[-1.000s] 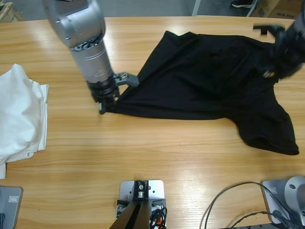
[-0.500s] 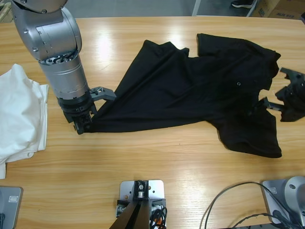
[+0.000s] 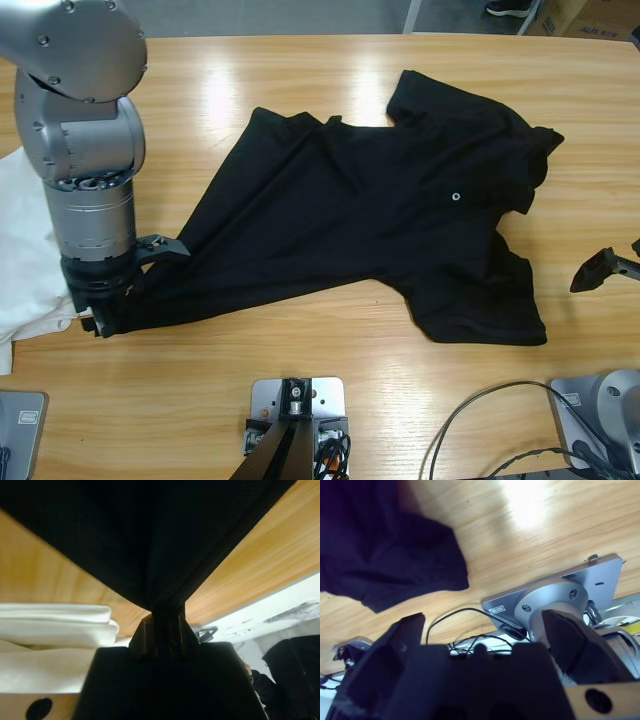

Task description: Fold clothes

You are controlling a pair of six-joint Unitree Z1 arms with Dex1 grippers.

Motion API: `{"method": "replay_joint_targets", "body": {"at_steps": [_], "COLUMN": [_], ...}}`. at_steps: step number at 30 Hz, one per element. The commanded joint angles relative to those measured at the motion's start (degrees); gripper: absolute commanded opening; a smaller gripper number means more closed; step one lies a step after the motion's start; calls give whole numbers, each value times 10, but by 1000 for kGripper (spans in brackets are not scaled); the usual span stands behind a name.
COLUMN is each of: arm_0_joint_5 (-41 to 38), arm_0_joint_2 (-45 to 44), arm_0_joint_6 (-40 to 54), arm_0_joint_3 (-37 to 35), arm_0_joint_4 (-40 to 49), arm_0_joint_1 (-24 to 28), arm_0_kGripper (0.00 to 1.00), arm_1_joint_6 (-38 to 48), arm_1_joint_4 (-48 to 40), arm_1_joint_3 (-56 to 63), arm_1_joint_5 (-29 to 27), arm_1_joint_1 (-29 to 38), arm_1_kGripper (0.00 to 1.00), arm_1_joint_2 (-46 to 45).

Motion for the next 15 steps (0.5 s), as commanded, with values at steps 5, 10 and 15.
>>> {"method": "replay_joint_targets", "body": {"at_steps": [5, 10, 15], "arm_0_joint_5": [-17, -20, -14], "arm_0_joint_2": [-50, -59, -66], "arm_0_joint_6": [-23, -23, -24], "arm_0_joint_3": [-6, -11, -22], "arm_0_joint_4": [-30, -27, -18], "arm_0_joint_1": [50, 51, 50], "arm_0_kGripper": [0, 0, 0], "arm_1_joint_6": [137, 286, 496], "arm_1_joint_4": [-183, -209, -215], "arm_1_joint_3": [117, 126, 139], "arm_1_joint_5": [90, 42, 11], "arm_1_joint_1": [109, 178, 245], "arm_1_kGripper": [757, 761, 759], "arm_1_joint_2": [31, 47, 73]}}
